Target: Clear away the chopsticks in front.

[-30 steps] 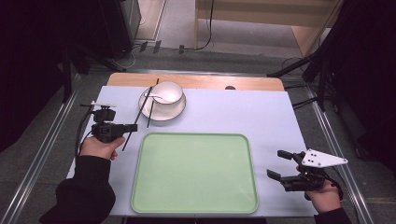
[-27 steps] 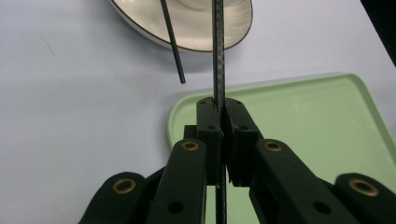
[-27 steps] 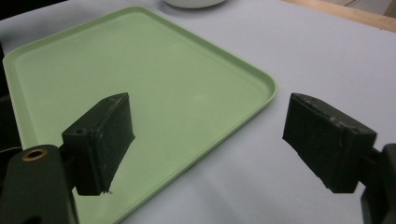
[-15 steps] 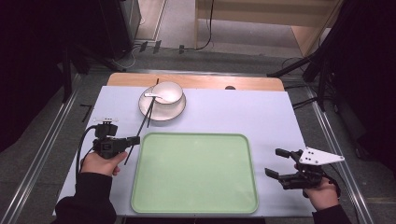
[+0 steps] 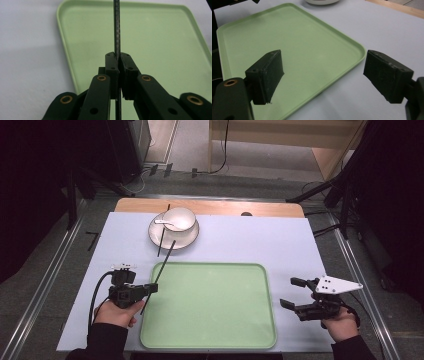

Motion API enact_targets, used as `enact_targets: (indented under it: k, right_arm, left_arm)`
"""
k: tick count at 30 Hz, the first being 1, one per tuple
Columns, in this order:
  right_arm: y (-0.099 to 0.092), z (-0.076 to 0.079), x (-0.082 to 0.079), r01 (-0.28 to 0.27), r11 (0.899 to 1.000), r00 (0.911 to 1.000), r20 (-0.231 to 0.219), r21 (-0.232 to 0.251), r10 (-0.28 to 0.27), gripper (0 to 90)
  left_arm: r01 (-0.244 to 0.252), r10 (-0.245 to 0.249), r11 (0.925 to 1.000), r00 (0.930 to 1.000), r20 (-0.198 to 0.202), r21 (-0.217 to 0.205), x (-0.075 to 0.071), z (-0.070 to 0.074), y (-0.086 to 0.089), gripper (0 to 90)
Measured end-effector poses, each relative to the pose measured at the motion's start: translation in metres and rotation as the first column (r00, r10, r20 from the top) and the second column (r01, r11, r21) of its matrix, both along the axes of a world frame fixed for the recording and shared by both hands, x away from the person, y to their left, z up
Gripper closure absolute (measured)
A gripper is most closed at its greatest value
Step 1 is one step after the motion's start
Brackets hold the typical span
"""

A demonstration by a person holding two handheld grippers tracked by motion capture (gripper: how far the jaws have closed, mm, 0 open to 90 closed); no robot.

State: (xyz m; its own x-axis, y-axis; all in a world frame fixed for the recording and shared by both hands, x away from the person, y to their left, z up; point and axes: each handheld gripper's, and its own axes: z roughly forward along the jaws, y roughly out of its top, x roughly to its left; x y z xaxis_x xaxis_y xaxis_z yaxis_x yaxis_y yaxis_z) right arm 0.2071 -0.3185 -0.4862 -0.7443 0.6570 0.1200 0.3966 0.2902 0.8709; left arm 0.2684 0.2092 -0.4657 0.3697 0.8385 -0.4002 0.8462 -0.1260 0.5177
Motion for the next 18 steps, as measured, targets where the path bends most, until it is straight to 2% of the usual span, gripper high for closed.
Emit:
enact_targets:
  k: [2, 6, 9, 12, 16, 18]
  right_arm:
    - [0.000, 0.000, 0.000, -0.002, 1.000, 1.0000, 0.001, -0.002, 0.002, 16.4]
    - [0.000, 0.000, 0.001, -0.003, 1.000, 1.0000, -0.001, -0.001, 0.003, 16.4]
    - [0.001, 0.000, 0.001, -0.003, 1.000, 1.0000, -0.001, -0.003, 0.003, 16.4]
    - [0.001, 0.000, 0.000, -0.003, 1.000, 1.0000, -0.001, -0.005, 0.003, 16.4]
    - [0.001, 0.000, 0.001, -0.001, 1.000, 1.0000, 0.001, -0.005, 0.001, 16.4]
    - [0.000, 0.000, 0.000, -0.002, 1.000, 1.0000, 0.003, -0.006, 0.002, 16.4]
  left_arm:
    - [-0.008, 0.008, 0.9999, 0.9997, -0.025, -0.014, -0.003, -0.004, 0.002, 86.4]
    - [0.001, -0.001, 1.0000, 0.9979, -0.065, 0.001, -0.009, -0.012, 0.001, 86.4]
    - [0.008, -0.007, 0.9998, 0.9968, -0.080, 0.018, -0.011, -0.017, 0.001, 86.4]
    - [-0.006, 0.008, 0.9998, 0.9960, -0.089, 0.017, -0.009, -0.021, 0.002, 86.4]
    - [-0.001, 0.006, 0.9990, 0.9939, -0.110, 0.046, -0.009, -0.028, -0.001, 86.4]
    - [0.006, 0.001, 0.9982, 0.9941, -0.108, 0.060, -0.012, -0.030, -0.006, 86.3]
